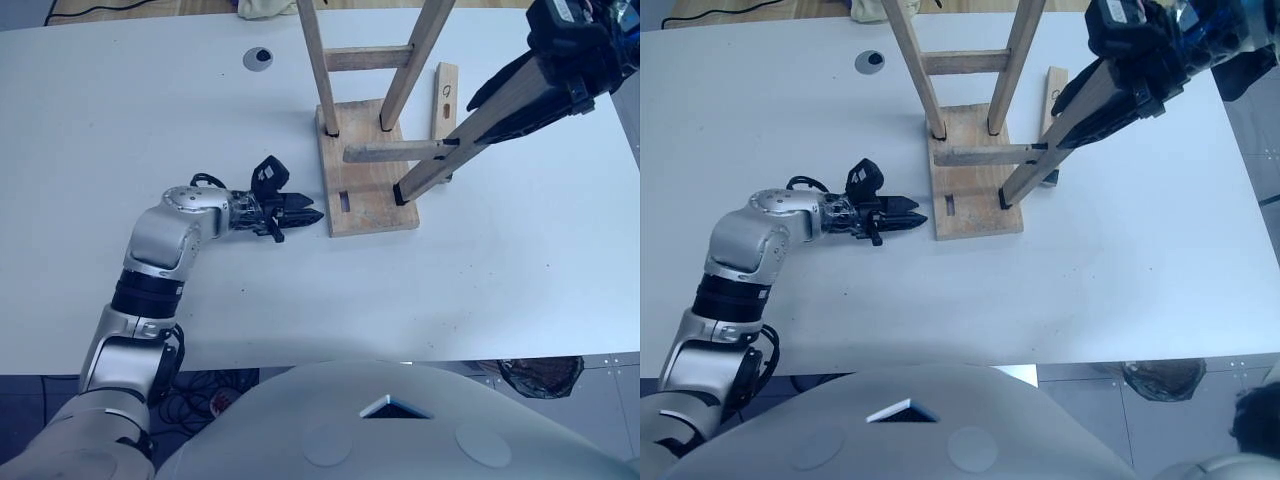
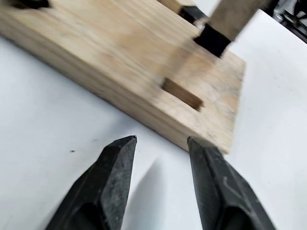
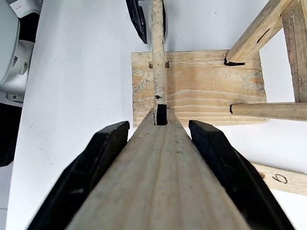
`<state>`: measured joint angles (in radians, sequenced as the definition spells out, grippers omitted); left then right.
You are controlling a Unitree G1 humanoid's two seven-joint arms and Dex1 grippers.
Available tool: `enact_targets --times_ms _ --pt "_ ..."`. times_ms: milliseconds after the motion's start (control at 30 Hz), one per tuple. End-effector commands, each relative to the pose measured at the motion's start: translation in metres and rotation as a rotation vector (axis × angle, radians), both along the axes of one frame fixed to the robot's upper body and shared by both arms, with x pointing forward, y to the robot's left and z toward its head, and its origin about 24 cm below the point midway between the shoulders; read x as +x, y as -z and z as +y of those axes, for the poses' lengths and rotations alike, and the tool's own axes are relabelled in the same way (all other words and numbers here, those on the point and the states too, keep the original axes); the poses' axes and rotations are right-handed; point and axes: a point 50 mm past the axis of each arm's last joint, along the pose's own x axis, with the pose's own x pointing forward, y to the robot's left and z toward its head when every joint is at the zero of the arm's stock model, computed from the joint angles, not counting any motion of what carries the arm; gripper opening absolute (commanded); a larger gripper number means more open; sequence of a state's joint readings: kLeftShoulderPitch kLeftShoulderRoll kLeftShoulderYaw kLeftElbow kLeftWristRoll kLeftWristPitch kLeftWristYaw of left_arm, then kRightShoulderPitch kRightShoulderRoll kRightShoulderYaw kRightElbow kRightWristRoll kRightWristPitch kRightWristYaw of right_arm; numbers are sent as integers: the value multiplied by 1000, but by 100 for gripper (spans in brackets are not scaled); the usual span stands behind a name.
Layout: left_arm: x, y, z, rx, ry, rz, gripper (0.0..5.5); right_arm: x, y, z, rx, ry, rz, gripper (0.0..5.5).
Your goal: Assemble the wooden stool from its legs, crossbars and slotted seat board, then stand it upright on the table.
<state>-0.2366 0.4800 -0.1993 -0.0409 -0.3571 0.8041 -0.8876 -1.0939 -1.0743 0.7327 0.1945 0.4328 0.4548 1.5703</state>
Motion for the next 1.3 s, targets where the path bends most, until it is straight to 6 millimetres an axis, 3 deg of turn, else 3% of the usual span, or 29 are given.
enact_targets --times_ms 33,400,567,767,1033,1300 --pt "4 5 -5 -30 -77 18 194 -24 90 13 -109 -74 287 206" --pt "6 24 -44 -103 -161 47 194 -42 107 31 -164 -117 299 206" --pt "6 29 -53 -134 -191 51 194 -30 120 40 -142 -45 345 206" --pt "3 31 -52 -130 -196 59 194 -20 145 36 -137 30 400 206" --pt "0 37 -54 -103 -194 78 194 -12 169 52 -50 59 437 206" --pt "3 39 -43 -68 -205 78 194 -24 154 65 143 30 354 206"
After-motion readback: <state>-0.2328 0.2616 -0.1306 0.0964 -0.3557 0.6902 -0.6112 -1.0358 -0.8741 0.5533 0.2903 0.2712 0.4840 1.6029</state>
